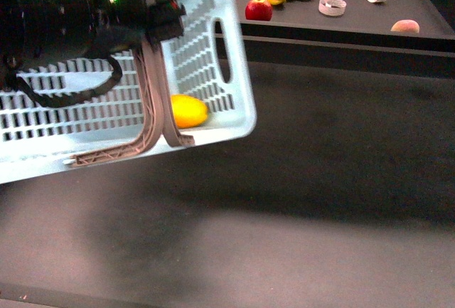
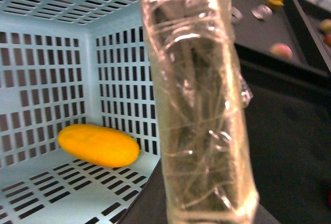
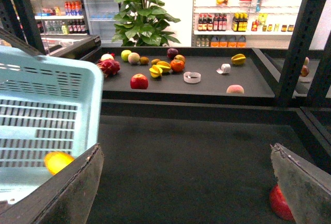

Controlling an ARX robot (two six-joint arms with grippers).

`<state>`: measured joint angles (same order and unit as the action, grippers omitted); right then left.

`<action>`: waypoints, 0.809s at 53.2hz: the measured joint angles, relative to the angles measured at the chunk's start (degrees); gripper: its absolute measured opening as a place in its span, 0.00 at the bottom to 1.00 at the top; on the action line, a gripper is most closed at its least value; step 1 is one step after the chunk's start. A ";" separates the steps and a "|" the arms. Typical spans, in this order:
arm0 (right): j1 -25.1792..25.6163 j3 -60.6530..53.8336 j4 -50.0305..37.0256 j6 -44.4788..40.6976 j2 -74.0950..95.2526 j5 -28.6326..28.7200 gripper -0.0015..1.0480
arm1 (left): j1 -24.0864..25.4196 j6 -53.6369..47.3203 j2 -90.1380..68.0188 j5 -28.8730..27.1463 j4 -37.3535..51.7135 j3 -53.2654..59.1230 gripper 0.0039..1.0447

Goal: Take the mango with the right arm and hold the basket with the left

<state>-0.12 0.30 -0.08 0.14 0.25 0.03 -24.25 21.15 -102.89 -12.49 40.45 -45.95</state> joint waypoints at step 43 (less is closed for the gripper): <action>0.00 0.00 0.00 0.02 0.00 0.02 0.92 | 12.17 60.37 -18.38 -10.60 -13.44 -22.80 0.07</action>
<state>-0.12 0.30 -0.08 0.16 0.25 0.05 -12.08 81.52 -121.27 -23.09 27.00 -68.75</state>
